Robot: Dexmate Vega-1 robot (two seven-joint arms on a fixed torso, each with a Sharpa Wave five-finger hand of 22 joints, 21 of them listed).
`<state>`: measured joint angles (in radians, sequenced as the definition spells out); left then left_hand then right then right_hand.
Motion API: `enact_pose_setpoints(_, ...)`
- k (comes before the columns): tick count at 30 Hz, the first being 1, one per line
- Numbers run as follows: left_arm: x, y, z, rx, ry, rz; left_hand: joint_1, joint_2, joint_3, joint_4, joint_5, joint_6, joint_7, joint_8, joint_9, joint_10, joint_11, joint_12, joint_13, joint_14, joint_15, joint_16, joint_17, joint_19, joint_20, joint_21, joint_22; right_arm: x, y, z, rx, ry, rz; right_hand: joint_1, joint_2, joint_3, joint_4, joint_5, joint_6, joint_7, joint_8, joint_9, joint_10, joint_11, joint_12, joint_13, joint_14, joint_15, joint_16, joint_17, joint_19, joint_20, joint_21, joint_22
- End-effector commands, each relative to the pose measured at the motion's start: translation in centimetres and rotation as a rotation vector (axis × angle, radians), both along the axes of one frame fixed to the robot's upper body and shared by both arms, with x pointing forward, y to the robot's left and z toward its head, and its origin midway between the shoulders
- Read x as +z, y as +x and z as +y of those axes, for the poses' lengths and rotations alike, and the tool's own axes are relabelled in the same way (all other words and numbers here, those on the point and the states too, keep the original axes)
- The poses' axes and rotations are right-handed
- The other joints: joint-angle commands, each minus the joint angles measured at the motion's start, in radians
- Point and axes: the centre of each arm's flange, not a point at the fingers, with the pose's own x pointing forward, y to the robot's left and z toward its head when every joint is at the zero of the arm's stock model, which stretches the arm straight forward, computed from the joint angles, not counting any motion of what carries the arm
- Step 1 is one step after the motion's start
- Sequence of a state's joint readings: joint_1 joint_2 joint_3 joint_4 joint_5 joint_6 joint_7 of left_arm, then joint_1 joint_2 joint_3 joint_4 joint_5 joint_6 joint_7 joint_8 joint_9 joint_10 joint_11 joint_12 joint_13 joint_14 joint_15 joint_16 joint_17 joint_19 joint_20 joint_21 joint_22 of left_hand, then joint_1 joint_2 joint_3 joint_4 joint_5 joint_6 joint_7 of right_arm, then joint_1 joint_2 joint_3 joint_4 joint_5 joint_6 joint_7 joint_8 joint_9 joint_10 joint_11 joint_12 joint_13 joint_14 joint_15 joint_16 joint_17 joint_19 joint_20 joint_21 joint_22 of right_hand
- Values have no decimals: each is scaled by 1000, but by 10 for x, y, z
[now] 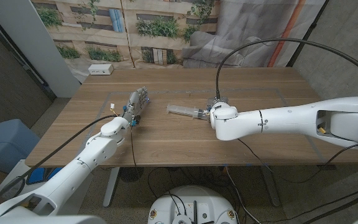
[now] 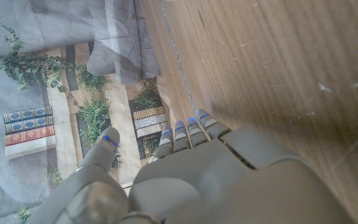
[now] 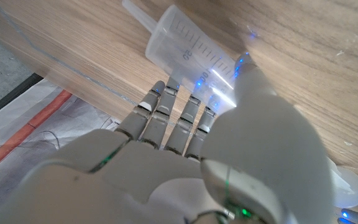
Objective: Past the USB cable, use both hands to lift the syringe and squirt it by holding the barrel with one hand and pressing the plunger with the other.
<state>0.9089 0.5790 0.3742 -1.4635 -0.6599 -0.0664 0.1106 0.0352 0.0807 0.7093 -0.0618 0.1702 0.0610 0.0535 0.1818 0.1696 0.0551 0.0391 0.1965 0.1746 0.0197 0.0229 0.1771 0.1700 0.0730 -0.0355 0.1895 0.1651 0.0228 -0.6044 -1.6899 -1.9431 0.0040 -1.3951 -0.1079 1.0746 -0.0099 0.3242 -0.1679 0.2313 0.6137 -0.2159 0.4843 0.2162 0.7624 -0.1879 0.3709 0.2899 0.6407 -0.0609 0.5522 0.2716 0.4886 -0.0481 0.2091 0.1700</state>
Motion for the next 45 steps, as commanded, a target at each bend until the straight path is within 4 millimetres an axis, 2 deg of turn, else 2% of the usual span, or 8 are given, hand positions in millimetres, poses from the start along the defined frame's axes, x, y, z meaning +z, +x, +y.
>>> enact_pose_setpoints(1,2,-2,-2,-2,4,-3,-10,66,2,8,6,6,3,2,5,7,-2,0,5,5,3,2,1,13,-25,3,5,2,-4,-7,4,36,-47,26,72,14,17,7,19,0,7,2,43,-21,5,-1,22,-160,2,-4,17,-40,5,5)
enact_pose_setpoints(11,15,-6,-1,3,24,-35,-10,65,3,7,6,6,3,1,5,8,-3,0,5,6,3,1,1,15,-23,3,5,8,-12,-18,6,90,-92,34,105,26,14,9,55,4,18,2,59,-19,-3,-9,48,-170,1,-6,31,-58,6,5)
enact_pose_setpoints(20,37,-14,-2,-4,73,-64,-8,63,3,5,6,5,3,0,5,8,-4,0,5,6,4,1,-1,16,-23,3,5,16,-22,-24,22,144,-140,39,123,32,13,9,74,5,23,1,77,-17,-5,-14,63,-170,0,-5,32,-67,5,5)
enact_pose_setpoints(29,60,-24,-5,-12,146,-85,-3,59,3,-3,5,5,3,0,5,8,-3,-1,5,6,3,0,-2,19,-22,4,4,24,-27,-30,46,231,-186,31,127,30,15,6,92,5,29,0,86,-18,-9,-18,70,-168,-3,-7,37,-71,5,5)
enact_pose_setpoints(45,85,-45,-23,19,223,-146,12,61,5,-22,5,31,4,7,5,31,-8,5,4,27,0,4,-4,41,-14,9,4,24,-34,-42,109,386,-294,32,130,29,8,3,101,6,27,-2,92,-17,-20,-26,87,-175,-4,-4,49,-80,7,5)
